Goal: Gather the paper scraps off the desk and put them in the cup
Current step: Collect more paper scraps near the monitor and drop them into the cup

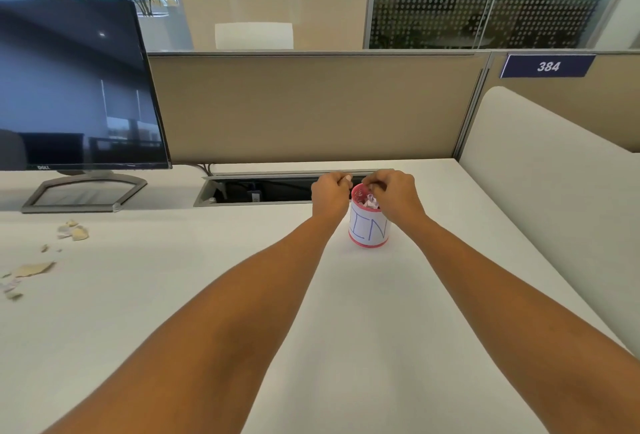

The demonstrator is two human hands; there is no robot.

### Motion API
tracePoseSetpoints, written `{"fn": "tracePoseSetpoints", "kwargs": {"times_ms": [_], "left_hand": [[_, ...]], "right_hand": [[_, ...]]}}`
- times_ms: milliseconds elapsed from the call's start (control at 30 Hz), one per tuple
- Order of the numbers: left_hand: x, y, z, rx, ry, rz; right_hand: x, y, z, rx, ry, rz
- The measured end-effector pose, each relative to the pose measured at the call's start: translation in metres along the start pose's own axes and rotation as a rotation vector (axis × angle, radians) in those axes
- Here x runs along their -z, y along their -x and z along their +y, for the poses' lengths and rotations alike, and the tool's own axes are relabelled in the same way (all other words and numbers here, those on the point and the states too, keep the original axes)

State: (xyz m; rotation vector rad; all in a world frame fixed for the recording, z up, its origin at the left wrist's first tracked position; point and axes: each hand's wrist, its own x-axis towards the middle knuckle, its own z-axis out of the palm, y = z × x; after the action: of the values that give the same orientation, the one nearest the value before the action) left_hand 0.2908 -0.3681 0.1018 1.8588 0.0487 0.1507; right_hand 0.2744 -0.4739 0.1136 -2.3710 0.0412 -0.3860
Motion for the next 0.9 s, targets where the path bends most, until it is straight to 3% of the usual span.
{"fn": "tracePoseSetpoints", "kwargs": {"times_ms": [400, 700, 900], "left_hand": [[0.060, 0.068, -0.066, -0.018, -0.418, -0.029], [0.153, 0.146, -0.139, -0.011, -0.687, -0.073], [0.223, 0.184, -0.169, -0.020, -0.927, 0.012]], "right_hand": [[-0.045, 0.091, -0.034, 0.091, 0.072, -0.239], [-0.115, 0.180, -0.049, 0.241, 0.243, -0.540], [-0.158, 0.223, -0.091, 0.260, 0.247, -0.676]]}}
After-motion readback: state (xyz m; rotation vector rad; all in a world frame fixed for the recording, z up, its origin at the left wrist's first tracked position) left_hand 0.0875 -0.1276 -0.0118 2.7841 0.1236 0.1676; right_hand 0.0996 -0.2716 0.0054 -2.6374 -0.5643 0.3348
